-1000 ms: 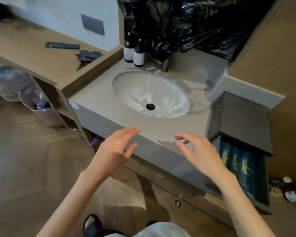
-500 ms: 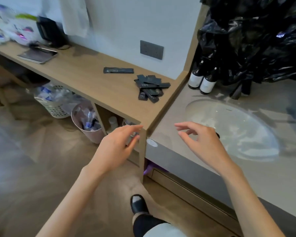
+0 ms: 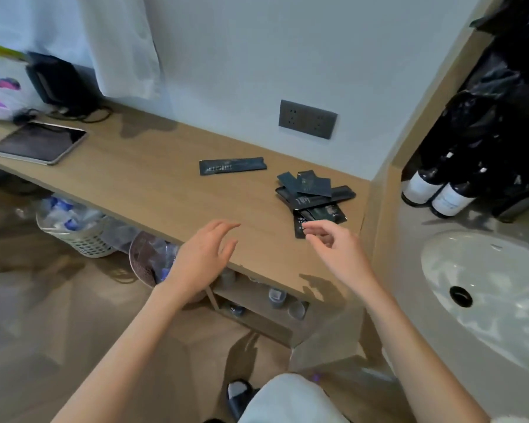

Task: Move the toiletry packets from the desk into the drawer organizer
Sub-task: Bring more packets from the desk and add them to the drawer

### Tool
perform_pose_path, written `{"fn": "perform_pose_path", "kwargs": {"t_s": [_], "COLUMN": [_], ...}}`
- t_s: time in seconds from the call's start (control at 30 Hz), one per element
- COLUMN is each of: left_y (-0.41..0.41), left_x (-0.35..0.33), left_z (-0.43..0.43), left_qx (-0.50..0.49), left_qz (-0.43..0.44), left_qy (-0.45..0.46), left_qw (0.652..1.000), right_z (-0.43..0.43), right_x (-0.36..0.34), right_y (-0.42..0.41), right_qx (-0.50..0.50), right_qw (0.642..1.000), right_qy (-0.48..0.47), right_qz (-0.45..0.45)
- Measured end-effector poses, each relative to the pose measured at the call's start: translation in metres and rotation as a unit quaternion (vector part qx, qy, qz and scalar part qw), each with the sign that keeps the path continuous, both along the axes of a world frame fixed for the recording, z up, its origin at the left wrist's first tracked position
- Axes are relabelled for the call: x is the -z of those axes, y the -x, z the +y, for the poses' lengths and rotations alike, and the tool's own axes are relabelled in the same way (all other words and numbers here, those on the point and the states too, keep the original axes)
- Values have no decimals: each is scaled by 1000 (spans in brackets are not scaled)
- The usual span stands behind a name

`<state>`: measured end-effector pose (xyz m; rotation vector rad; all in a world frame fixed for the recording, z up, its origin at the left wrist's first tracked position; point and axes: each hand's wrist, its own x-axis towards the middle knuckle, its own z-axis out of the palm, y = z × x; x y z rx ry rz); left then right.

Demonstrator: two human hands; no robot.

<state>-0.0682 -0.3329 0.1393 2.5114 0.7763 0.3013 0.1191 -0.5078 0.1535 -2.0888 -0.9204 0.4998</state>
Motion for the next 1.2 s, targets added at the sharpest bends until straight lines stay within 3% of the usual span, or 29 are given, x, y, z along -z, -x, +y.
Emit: {"fn": "perform_pose_path", "kwargs": {"t_s": [0.2, 0.53, 0.97, 1.2], "left_y": [-40, -126, -200, -196], "left_x": [33, 98, 149, 157], "left_z": [104, 259, 328, 322], "left_qx": [31, 114, 153, 136], "left_qz": [12, 130, 268, 220], "left_qy": [25, 47, 7, -27], "left_qw": [999, 984, 951, 966], "right_z": [67, 147, 198, 192], "right_x": [52, 97, 141, 131], "right_y": [-40, -82, -108, -94], "right_qx": [103, 262, 247, 196], "right_qw": [993, 956, 897, 895], "right_qy": [61, 121, 358, 400], "right_qz": [23, 47, 77, 28]}}
